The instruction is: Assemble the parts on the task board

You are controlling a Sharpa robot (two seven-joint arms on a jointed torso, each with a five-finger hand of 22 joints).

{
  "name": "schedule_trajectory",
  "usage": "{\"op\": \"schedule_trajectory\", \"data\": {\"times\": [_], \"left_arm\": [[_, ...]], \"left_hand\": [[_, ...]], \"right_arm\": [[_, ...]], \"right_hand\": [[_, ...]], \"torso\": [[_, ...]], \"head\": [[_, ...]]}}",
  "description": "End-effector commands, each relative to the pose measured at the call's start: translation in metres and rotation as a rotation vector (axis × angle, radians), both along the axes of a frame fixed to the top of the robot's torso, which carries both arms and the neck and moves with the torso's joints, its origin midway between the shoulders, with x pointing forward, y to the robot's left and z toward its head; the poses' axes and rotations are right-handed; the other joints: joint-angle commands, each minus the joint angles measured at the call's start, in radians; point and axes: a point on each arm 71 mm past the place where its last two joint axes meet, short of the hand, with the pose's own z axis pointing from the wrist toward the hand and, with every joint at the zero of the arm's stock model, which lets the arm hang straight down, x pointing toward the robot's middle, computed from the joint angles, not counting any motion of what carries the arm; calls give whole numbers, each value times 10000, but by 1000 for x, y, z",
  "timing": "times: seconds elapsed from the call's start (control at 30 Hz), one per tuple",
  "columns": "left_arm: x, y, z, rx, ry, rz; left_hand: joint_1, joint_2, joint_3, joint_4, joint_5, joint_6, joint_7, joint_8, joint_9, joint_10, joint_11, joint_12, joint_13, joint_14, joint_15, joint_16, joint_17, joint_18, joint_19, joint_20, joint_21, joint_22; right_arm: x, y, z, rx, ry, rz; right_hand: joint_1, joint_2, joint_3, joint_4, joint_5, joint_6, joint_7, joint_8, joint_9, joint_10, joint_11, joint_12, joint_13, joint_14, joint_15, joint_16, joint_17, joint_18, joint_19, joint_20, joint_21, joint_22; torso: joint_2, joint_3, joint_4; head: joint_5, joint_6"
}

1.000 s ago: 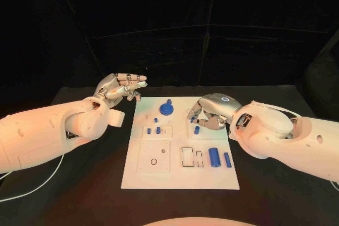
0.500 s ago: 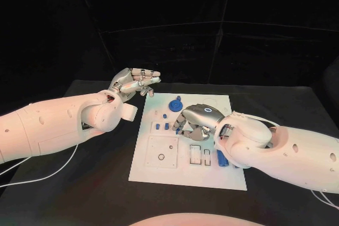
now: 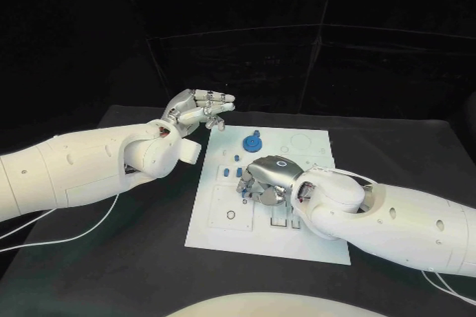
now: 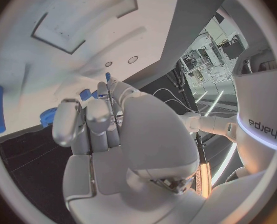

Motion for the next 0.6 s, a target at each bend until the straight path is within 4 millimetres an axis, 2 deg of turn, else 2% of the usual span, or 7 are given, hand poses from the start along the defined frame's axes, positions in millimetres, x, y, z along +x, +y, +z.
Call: {"op": "schedule_trajectory", "data": {"times": [0.03,0.6], "left_arm": [[0,-2,1,-105,-19,-59],[1,-2,1,-84,14,-49]], "left_hand": [[-85,33,-77,-30,25,-55,20,32,-6,-67,33,71,13,-49,10,-60,-21,132,-52,7,-67,-22],[-85,33,-77,-30,25,-55,20,32,-6,-67,33,71,13,-49,10,-60,-21,132,-52,7,-67,-22]], "right_arm": [[-1,2,-3,-272,-35,270],[-3,0,-6,-327,52,272]], "right_hand": [[-99,-12,74,-11,39,29,65,10,16,51,25,-67,10,-17,17,65,15,-178,57,13,39,12],[-126,-11,101,-23,41,22,67,7,15,48,26,-73,11,-11,20,81,39,-180,63,16,45,21]], "torso": [[2,4,1],[-6,2,-11]], "head": [[47,-52],[118,-141]]}}
